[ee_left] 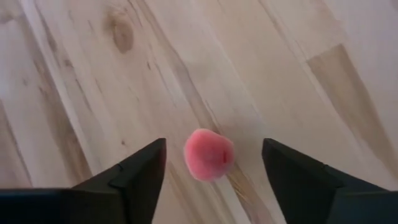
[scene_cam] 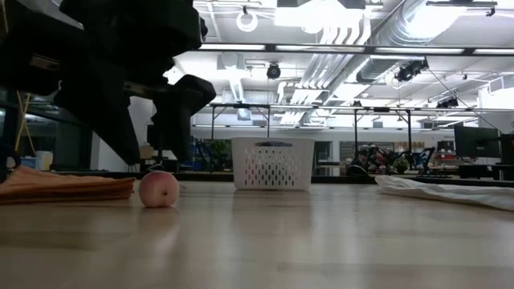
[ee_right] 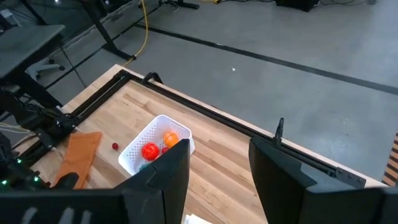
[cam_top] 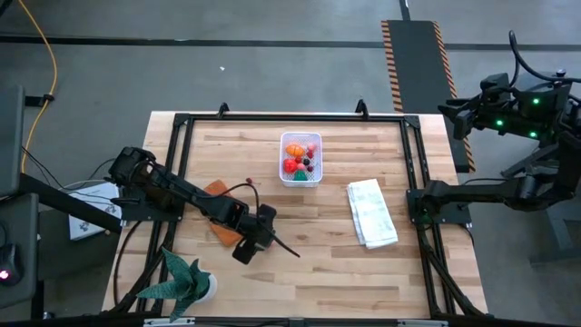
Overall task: Pick and placing Produce into tupperware
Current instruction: Put the pink peach into the white bin
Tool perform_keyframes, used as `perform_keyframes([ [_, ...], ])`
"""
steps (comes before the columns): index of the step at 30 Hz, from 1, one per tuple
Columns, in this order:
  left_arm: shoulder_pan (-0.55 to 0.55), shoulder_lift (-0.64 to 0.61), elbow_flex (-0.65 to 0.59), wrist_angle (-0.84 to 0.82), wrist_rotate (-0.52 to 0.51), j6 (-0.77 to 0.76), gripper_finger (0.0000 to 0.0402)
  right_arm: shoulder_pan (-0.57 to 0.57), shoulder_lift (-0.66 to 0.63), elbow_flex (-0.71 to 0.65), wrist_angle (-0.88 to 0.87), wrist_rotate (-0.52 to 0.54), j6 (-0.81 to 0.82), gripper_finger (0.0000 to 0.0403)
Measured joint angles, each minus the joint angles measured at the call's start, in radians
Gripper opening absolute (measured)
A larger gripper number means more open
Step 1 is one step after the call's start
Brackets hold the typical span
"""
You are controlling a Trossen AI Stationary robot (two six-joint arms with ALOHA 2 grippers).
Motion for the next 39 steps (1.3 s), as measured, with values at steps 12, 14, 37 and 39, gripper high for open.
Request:
perform_keyframes([
  [12,0.019,0.035,-0.001,0.002,-0.018,0.045,0.0277,0.0,0.0,0.0,-0.002,0.001,0.003,0.0158],
  [14,0.019,0.042,0.001,0.002,-0.012,0.053,0.027,0.0,0.0,0.0,-0.002,0.001,0.004,0.0158],
  [37,0.019,0.074,0.0,0.019,0.038,0.075,0.0226,0.0,0.0,0.0,-0.008,0.005,0.004,0.0158],
  [39,0.019,0.074,0.0,0.018,0.049,0.075,0.0216,0.0,0.0,0.0,-0.008,0.004,0.004,0.0158],
])
